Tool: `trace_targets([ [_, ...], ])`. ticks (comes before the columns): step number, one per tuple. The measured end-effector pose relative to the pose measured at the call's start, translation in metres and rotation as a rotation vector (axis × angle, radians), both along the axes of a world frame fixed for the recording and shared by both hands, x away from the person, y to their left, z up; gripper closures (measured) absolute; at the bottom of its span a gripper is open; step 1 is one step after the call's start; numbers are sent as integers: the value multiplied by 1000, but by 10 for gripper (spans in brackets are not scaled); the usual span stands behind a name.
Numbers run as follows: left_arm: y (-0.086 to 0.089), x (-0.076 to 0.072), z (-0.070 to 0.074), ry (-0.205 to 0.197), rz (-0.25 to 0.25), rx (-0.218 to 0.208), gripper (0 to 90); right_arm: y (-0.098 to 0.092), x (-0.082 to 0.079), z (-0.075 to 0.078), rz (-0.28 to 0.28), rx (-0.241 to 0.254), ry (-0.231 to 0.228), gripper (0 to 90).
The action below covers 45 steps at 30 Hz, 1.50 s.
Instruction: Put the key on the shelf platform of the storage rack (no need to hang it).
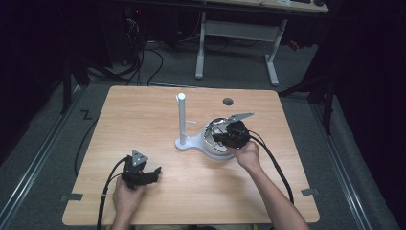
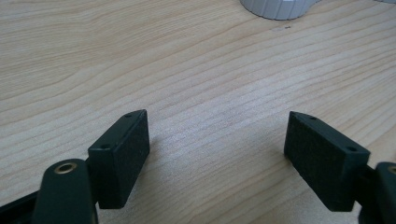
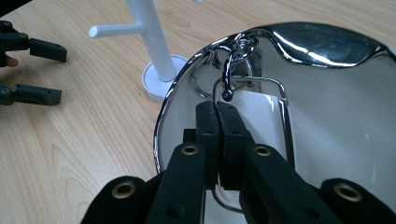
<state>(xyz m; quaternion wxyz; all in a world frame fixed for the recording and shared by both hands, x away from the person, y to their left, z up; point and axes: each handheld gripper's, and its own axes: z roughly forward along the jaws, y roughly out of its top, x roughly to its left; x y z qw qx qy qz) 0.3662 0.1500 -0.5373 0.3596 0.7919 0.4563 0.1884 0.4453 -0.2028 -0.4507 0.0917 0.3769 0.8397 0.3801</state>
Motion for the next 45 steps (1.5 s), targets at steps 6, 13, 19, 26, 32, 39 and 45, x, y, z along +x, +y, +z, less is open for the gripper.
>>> trace_targets([
  [6, 0, 0, 0, 0, 0, 0, 228, 5, 1, -4, 15, -11, 19, 885],
  [13, 0, 0, 0, 1, -1, -1, 229, 5, 0, -5, 27, -3, 30, 783],
  [19, 0, 0, 0, 1, 0, -1, 229, 2, -4, 2, 18, 12, 20, 710],
  [26, 0, 0, 0, 1, 0, -1, 229, -8, -9, 12, -1, 48, -1, 682],
  [32, 0, 0, 0, 0, 0, -1, 229, -23, -16, 18, -42, 69, -26, 665],
  [39, 0, 0, 0, 1, 0, -1, 229, -36, -20, 27, -78, 71, -55, 636],
  [45, 0, 0, 0, 0, 0, -1, 228, -48, -26, 36, -117, 83, -97, 621],
])
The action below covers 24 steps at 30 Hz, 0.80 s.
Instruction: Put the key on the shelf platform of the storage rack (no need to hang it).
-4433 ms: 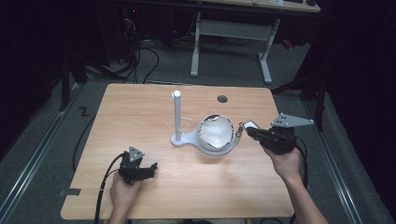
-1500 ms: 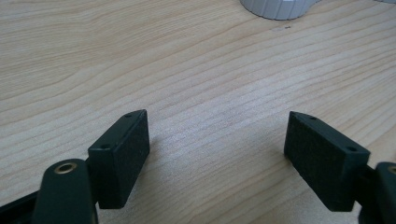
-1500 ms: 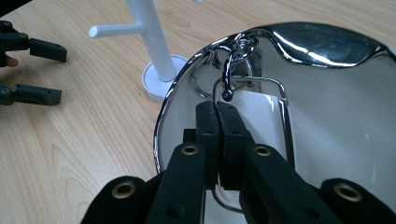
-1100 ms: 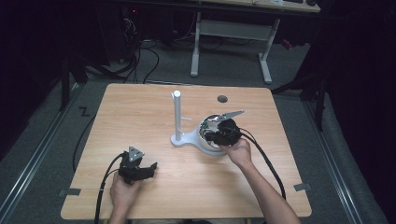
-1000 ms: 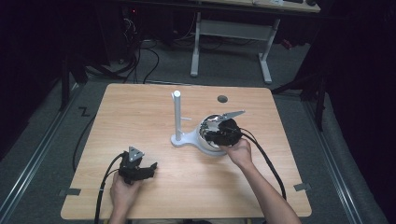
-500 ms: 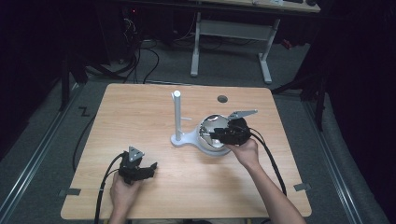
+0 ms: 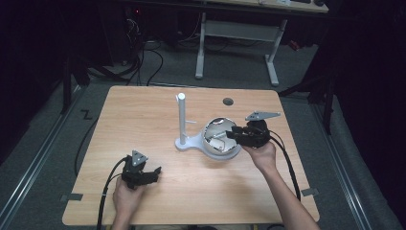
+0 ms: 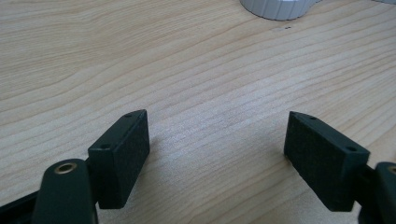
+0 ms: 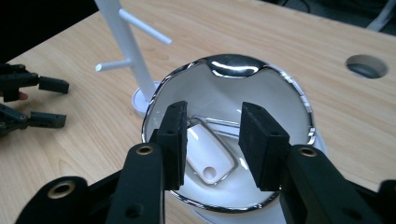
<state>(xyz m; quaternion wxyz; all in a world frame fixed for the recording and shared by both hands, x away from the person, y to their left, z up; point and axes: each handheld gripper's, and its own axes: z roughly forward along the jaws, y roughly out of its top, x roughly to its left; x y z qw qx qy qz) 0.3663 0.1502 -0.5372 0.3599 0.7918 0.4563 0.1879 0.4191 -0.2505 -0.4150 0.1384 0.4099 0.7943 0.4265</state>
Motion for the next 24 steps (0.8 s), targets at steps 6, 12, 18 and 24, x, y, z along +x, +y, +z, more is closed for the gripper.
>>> trace_targets([
  [6, 0, 0, 0, 0, 0, 0, 228, -15, -6, 11, -41, 29, -23, 605],
  [12, 0, 0, 0, 0, 0, 0, 228, -33, -14, 19, -79, 52, -42, 585],
  [18, 0, 0, 0, 0, 0, 0, 228, -51, -21, 20, -123, 63, -40, 573],
  [24, 0, 0, 0, 0, 0, -1, 227, -62, -30, 28, -147, 68, -63, 565],
])
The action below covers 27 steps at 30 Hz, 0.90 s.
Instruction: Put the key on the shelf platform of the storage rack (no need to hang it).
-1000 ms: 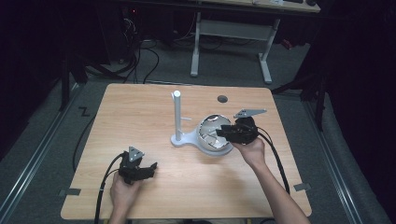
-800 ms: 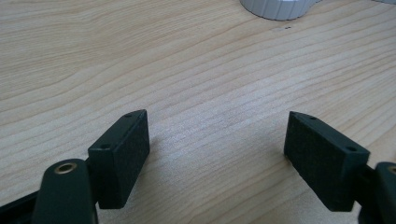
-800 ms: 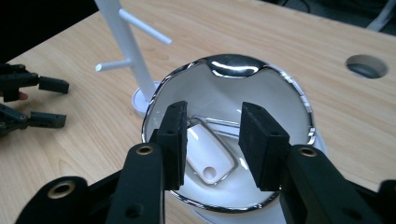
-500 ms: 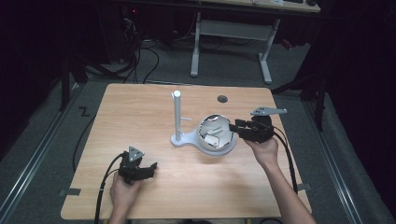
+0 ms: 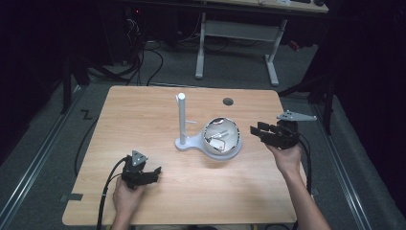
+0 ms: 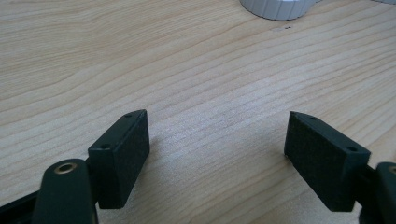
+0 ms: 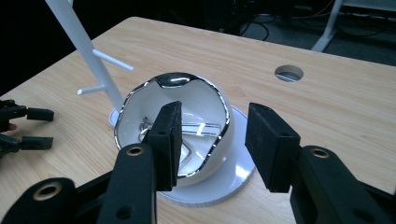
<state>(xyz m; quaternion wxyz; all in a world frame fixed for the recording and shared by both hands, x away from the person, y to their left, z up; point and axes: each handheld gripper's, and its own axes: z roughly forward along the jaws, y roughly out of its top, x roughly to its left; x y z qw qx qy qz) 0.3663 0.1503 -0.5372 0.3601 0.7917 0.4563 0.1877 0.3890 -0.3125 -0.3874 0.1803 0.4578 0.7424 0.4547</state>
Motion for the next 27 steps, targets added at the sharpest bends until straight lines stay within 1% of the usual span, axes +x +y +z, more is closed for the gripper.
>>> trace_targets([
  [7, 0, 0, 0, 0, 0, 0, 227, -14, -9, 7, -28, 2, -12, 558],
  [11, 0, 0, 0, 0, 0, 0, 228, -19, -14, 7, -36, 5, -18, 553],
  [12, 0, 0, 0, 0, 0, 0, 227, -21, -16, 7, -40, 11, -21, 553],
  [16, 0, 0, 0, 0, 1, 0, 228, -29, -21, 3, -58, 18, -5, 550],
  [27, 0, 0, 0, -1, 1, 1, 229, -46, -36, -1, -90, 40, -20, 534],
])
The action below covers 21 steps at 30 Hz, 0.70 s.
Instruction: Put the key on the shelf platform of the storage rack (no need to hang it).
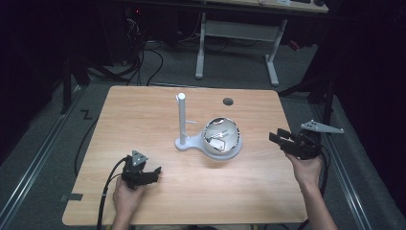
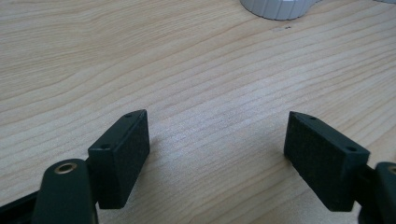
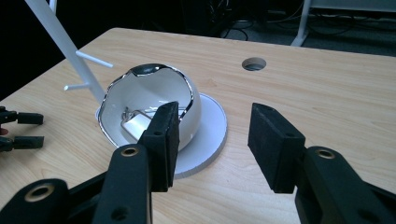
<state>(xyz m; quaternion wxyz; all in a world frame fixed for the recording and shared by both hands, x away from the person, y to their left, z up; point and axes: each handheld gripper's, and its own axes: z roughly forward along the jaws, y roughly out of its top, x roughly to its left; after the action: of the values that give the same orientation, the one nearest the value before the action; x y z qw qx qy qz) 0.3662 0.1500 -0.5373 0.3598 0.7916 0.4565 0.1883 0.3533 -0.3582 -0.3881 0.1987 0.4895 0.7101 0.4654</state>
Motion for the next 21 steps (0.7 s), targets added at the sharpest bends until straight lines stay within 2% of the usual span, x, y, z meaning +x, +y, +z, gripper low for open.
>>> trace_targets([
  [4, 0, 0, 0, 0, 0, 0, 229, -3, -7, -2, -7, 8, -9, 533],
  [21, 0, 0, 0, -1, 0, 1, 229, -13, -24, -23, -37, 26, 7, 525],
])
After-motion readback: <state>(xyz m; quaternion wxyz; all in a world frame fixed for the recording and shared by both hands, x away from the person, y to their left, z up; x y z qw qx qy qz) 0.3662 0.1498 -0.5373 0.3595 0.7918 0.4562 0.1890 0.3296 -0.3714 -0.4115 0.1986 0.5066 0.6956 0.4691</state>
